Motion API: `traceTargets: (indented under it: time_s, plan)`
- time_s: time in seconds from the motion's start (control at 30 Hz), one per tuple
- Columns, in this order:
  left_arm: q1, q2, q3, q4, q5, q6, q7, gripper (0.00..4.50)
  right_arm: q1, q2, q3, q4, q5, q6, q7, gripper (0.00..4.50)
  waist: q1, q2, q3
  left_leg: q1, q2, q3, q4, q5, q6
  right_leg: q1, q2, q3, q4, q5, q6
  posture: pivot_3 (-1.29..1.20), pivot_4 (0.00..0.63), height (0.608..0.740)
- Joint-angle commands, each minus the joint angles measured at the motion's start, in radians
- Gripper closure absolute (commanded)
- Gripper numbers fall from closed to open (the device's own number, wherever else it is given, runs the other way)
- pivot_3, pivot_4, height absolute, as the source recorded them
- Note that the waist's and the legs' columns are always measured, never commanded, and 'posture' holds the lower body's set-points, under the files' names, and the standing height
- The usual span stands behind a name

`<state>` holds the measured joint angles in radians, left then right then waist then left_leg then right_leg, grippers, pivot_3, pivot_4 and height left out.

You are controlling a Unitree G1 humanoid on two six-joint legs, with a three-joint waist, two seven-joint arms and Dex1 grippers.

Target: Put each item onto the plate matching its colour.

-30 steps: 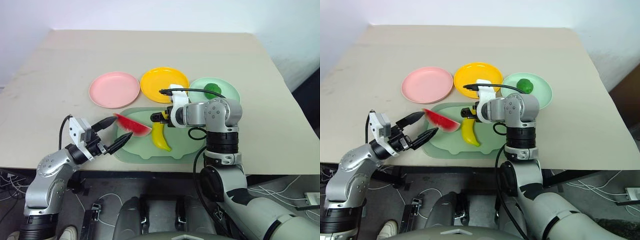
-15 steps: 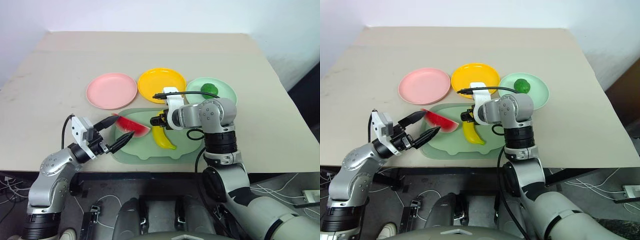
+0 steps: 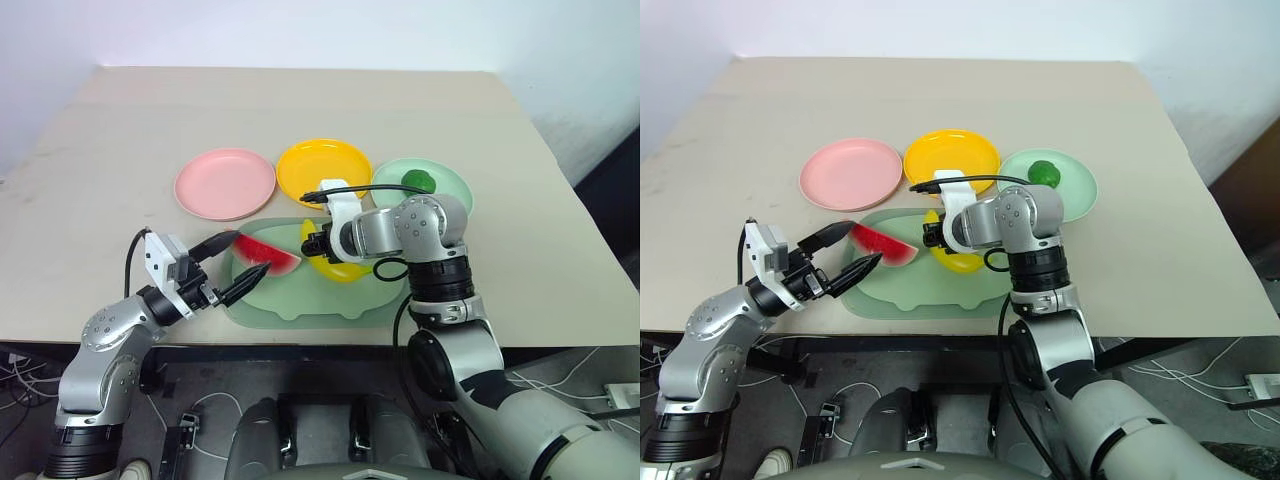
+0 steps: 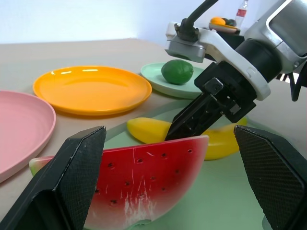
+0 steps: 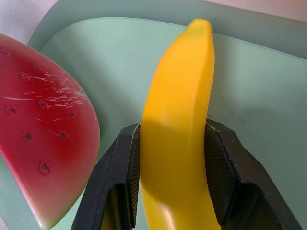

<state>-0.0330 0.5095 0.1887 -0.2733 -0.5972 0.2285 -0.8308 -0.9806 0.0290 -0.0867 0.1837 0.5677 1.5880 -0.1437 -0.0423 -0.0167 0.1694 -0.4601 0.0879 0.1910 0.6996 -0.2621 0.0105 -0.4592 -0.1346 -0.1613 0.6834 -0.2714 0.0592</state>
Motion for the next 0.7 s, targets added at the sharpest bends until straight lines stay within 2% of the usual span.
traceTargets:
  time_s: [0.03, 0.13, 0.27, 0.37, 0.47, 0.57, 0.7]
  plan:
    - [-0.007, 0.001, 0.013, -0.013, -0.003, -0.014, -0.001, 0.00, -0.034, -0.053, 0.006, -0.020, 0.065, 0.026, 0.031, 2.92, 0.000, 0.000, 0.000, 0.000, 0.000, 0.000, 0.000, 0.000, 0.000, 0.000, 0.000, 0.000, 0.000, 0.000, 0.000, 0.00, 0.150, 0.695]
    - [-0.007, 0.005, 0.015, -0.010, -0.001, -0.017, -0.005, 0.00, -0.102, -0.102, -0.020, -0.042, 0.125, 0.026, 0.073, 2.92, -0.001, 0.000, 0.000, -0.001, 0.000, 0.000, 0.000, 0.000, 0.000, -0.001, 0.000, 0.000, 0.000, 0.000, 0.000, 0.00, 0.150, 0.695]
    - [-0.010, 0.004, 0.016, -0.011, 0.001, -0.018, -0.004, 0.00, -0.224, -0.096, -0.143, -0.022, 0.114, 0.017, 0.116, 2.92, -0.005, 0.001, 0.001, -0.001, 0.000, 0.000, -0.001, 0.000, 0.000, -0.002, 0.001, 0.000, 0.000, 0.000, 0.000, 0.00, 0.150, 0.695]
    - [-0.008, 0.003, 0.017, -0.017, 0.002, -0.019, 0.000, 0.00, -0.287, -0.120, -0.130, 0.059, 0.073, -0.095, 0.168, 2.92, -0.003, 0.001, 0.001, -0.001, 0.000, 0.001, -0.001, 0.000, 0.000, -0.002, 0.001, 0.000, 0.000, 0.000, 0.000, 0.00, 0.150, 0.695]
    - [-0.004, 0.000, 0.018, -0.023, 0.004, -0.022, 0.007, 0.00, -0.330, -0.151, -0.034, 0.212, -0.010, -0.274, 0.273, 2.92, -0.001, 0.001, 0.001, -0.001, 0.000, 0.001, -0.001, 0.000, 0.000, -0.001, 0.001, 0.000, -0.001, 0.000, 0.000, 0.00, 0.150, 0.695]
    - [0.007, -0.001, 0.023, -0.036, 0.005, -0.025, 0.018, 0.00, -0.405, -0.152, 0.048, 0.454, -0.114, -0.480, 0.383, 2.92, -0.004, 0.001, 0.001, -0.001, 0.000, 0.001, 0.000, 0.000, 0.000, -0.001, 0.000, 0.000, 0.000, 0.000, 0.000, 0.00, 0.150, 0.695]
    - [0.034, 0.000, 0.031, -0.060, 0.005, -0.029, 0.030, 0.00, -0.513, -0.124, 0.060, 0.807, -0.223, -0.774, 0.448, 2.92, -0.005, 0.001, 0.001, -0.002, 0.000, 0.001, -0.001, 0.000, 0.000, -0.003, 0.000, 0.000, 0.000, 0.000, 0.000, 0.00, 0.150, 0.695]
